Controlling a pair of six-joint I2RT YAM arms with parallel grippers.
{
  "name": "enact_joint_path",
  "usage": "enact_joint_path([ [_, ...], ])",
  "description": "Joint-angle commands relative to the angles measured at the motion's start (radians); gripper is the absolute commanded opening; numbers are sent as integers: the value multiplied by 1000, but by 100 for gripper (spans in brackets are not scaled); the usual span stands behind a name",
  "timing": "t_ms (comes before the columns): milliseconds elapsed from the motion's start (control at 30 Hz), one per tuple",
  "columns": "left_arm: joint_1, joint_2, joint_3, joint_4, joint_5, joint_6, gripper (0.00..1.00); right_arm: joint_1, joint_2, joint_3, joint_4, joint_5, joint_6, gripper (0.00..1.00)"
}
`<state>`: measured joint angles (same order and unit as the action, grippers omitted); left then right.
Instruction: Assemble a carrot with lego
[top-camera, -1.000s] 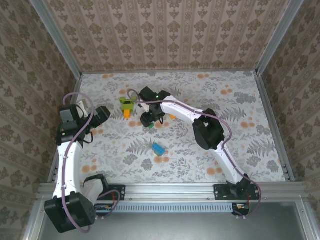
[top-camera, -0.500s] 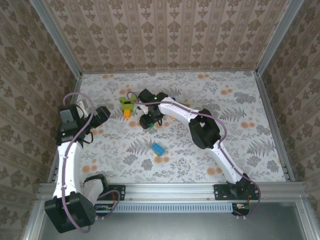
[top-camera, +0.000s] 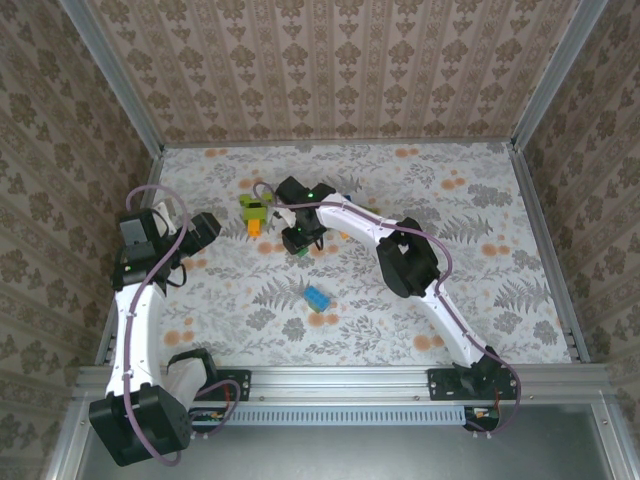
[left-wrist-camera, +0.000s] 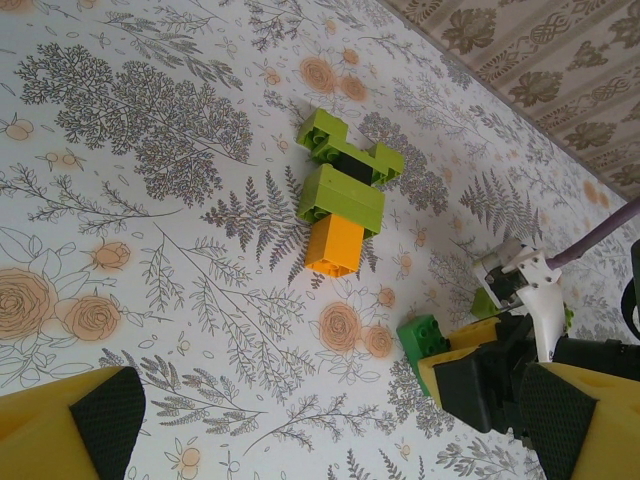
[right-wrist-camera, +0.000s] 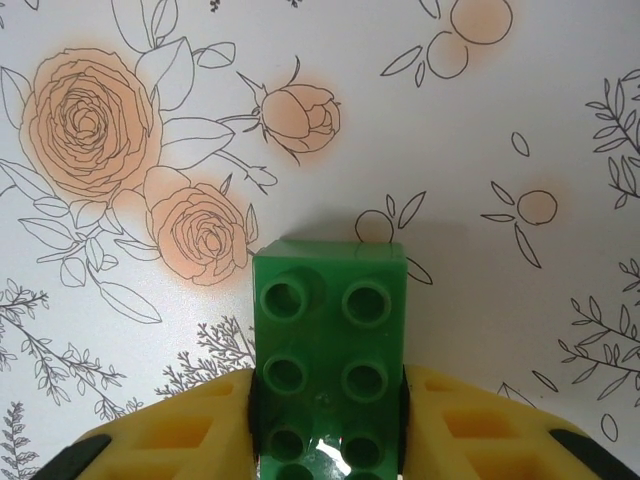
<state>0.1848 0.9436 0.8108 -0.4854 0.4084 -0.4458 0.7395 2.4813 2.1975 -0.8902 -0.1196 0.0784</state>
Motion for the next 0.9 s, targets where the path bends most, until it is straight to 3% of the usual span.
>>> enact_joint_path([
  [0,1,9,-8,11,12,6,100,0,-63,-30,-14,-1,7,34],
  [300,1,12,-9,11,12,7,100,7,-380,-319,41,37,36,33],
  [533,-1,18,-9,12,18,6,100,75,-651,-608,85,55,53,33],
  [867,-11,20,-8,11,17,7,100,184,-827,-812,118,79,93,33],
])
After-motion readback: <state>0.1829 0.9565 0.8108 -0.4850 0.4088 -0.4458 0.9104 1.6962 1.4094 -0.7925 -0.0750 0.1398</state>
